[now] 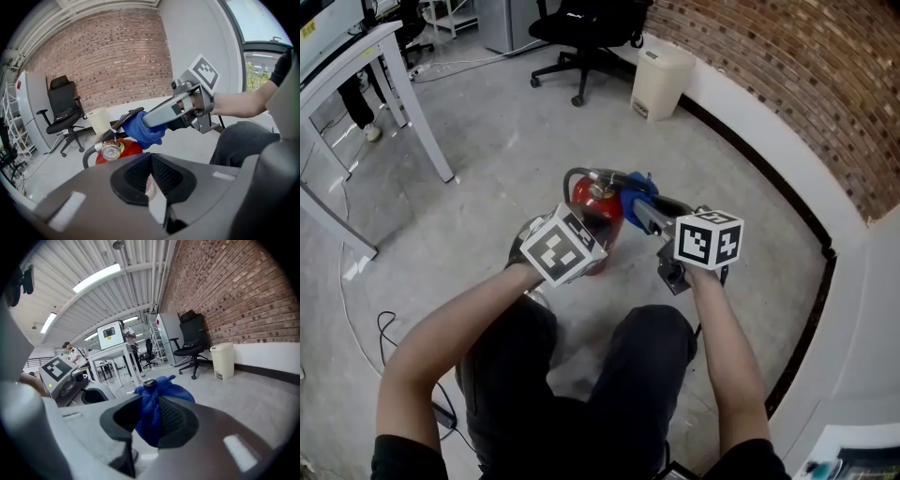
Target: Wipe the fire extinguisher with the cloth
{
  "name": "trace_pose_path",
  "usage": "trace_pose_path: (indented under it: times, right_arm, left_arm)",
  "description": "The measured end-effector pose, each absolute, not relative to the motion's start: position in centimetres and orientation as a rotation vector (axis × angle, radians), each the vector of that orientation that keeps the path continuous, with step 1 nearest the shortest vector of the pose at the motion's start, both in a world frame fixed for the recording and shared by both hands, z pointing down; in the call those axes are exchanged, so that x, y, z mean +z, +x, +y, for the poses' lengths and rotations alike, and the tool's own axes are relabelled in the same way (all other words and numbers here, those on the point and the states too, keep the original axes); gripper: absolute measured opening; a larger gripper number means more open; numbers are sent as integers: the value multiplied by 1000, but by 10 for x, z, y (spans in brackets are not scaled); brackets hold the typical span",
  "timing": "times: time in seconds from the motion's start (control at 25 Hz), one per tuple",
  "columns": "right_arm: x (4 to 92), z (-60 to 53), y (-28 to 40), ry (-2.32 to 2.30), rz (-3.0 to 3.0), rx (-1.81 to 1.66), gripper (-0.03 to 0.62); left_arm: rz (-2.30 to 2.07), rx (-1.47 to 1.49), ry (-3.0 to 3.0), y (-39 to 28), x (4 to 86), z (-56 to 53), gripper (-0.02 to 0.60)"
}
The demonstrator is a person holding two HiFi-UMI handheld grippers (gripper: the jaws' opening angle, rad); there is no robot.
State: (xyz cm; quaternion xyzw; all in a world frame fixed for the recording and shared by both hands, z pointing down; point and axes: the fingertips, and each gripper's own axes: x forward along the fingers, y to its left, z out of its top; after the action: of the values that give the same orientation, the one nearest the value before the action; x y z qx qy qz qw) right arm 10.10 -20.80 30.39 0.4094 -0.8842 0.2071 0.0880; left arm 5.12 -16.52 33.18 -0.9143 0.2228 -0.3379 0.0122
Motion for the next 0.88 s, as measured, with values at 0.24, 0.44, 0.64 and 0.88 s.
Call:
trace_pose_path:
  times: [0.24, 0.44, 0.64, 0.88]
  right_arm:
    - [313, -209, 123, 1300, -2589, 669, 94]
    - [347, -196, 166, 1414, -2404, 699, 94]
    - [334, -172, 174, 1478, -2476, 698, 94]
    - [288, -126, 148, 1458, -2612, 520, 94]
  left_arm:
    - [739, -1046, -2862, 37, 331, -170, 6]
    - [774, -1013, -2887, 31, 327, -167, 6]
    - [841, -931, -2908, 20, 317, -163, 6]
    - [902, -788, -2932, 17, 296, -139, 6]
